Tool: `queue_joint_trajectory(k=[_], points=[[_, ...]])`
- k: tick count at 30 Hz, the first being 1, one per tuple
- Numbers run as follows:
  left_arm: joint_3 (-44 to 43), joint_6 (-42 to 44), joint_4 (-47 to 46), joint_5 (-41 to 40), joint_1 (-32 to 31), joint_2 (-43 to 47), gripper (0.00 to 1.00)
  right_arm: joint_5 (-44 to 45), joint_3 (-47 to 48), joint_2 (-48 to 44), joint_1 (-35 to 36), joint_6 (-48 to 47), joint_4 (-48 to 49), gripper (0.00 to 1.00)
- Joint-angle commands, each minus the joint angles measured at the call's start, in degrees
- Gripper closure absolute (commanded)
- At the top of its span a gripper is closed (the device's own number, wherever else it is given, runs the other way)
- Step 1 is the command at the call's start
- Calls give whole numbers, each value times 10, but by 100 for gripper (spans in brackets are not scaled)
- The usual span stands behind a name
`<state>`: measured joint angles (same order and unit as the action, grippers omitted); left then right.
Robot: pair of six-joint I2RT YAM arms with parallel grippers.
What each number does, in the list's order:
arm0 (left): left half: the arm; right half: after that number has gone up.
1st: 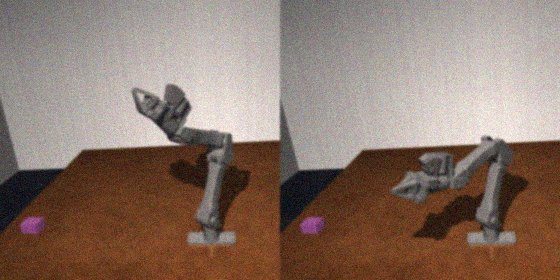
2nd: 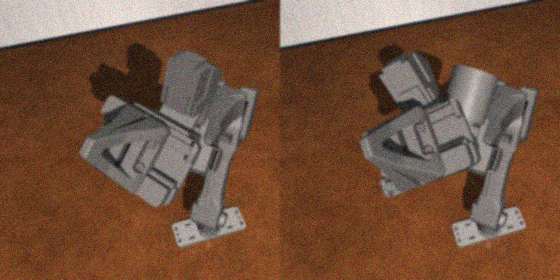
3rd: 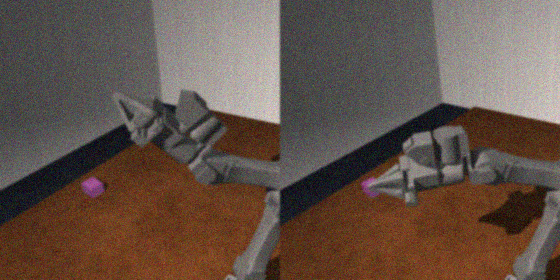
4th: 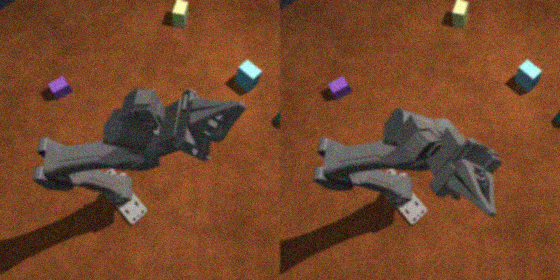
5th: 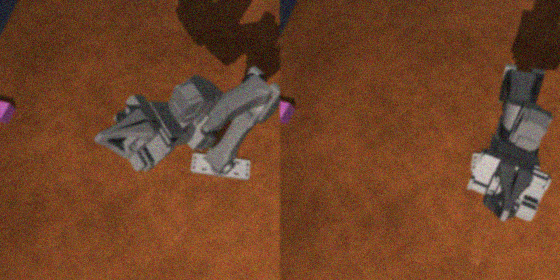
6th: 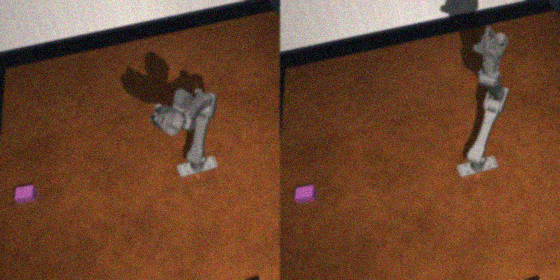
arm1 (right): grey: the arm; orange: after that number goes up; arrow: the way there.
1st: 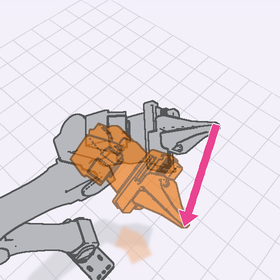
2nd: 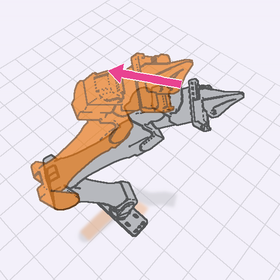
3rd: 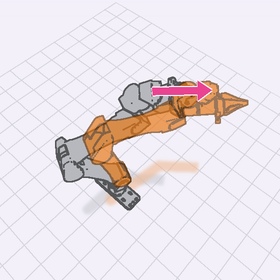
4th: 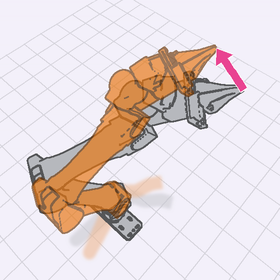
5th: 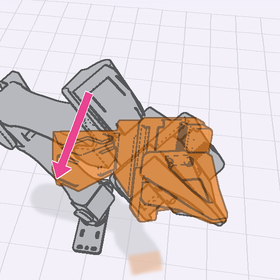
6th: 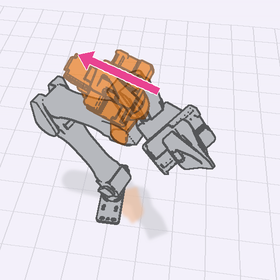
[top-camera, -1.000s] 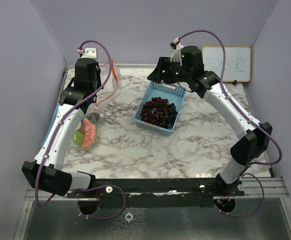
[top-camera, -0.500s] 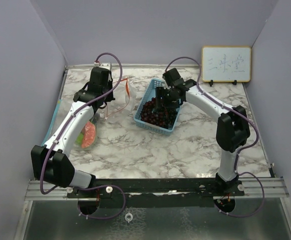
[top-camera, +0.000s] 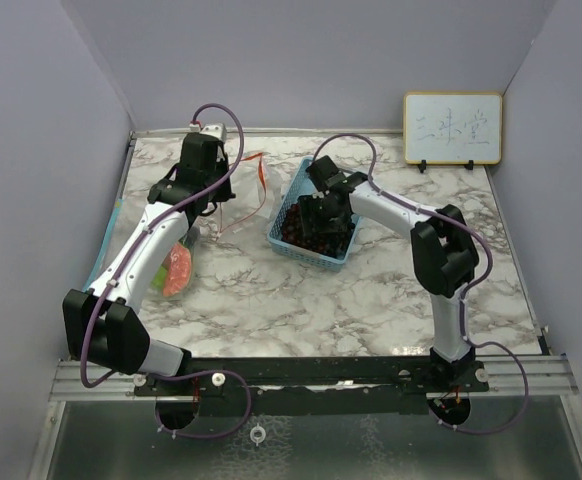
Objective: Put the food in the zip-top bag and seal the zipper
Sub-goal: Pick up the fake fruit from the bin.
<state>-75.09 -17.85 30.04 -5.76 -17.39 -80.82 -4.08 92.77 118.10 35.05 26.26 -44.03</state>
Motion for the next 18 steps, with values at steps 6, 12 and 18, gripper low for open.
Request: queue_joint_trajectory(k=[6,12,18], points=[[-10,-8,-5,13,-5,2,100,43,-44,-44,2,-1,39,95],[-3,-13,-2,13,-7,-1,100,40,-7,-134,2,-40,30,98],[-9,-20,-4,24,-14,-11,100,-18,15,-210,2,-55,53,98]])
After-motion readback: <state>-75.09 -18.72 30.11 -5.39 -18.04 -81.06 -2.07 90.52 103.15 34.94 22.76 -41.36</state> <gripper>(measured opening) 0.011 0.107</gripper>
